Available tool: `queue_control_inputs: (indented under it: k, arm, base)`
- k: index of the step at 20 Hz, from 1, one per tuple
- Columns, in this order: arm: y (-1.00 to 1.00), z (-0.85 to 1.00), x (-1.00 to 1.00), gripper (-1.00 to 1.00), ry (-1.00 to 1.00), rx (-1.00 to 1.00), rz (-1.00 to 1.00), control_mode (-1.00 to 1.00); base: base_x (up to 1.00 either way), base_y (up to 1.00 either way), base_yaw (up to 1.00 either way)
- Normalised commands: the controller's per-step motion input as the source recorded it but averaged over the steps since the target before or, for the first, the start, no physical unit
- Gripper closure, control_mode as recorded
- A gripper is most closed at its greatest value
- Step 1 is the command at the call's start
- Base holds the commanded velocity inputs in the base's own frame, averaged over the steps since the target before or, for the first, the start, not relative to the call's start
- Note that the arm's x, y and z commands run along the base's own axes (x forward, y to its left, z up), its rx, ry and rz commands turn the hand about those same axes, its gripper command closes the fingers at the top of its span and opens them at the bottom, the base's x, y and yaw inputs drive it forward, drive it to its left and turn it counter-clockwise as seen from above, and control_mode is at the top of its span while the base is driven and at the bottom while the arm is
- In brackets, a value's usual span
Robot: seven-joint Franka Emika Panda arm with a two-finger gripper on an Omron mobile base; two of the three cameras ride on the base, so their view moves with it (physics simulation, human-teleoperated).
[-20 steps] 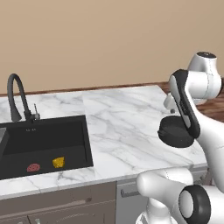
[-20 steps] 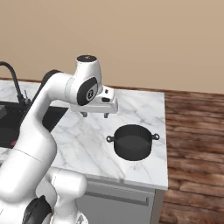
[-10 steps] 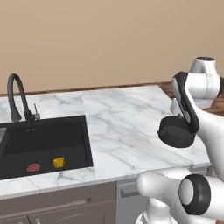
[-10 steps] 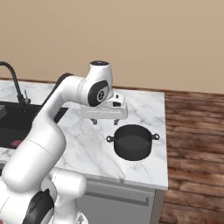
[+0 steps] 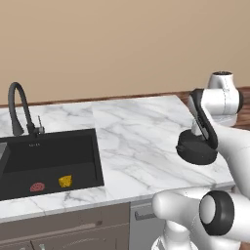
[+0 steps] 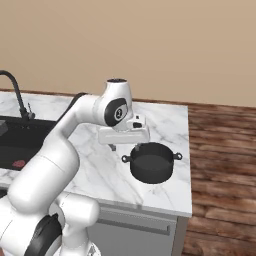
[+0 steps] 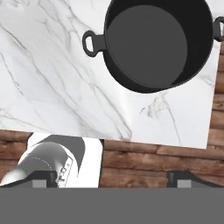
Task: Pick the pot and pot and place them in the sink. Then turn on the water.
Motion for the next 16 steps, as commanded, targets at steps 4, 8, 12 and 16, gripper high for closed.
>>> queue_control_inputs:
  k: [4, 8, 12, 16]
  arm:
    - [-0.03, -0.3, 0.0, -1.0, 0.1, -0.02, 0.07, -1.0]
    - [0.0, -0.25, 0.0, -1.0, 0.06, 0.0, 0.12, -1.0]
    - [-0.03, -0.07, -0.02, -1.0, 0.07, 0.0, 0.12, -1.0]
    - [-0.07, -0.01, -0.08, -1.0, 0.06, 0.0, 0.11, -1.0]
  base:
    - [0.0, 0.0, 0.0]
    - [0.0, 0.0, 0.0]
    - [0.0, 0.0, 0.0]
    - [0.0, 0.0, 0.0]
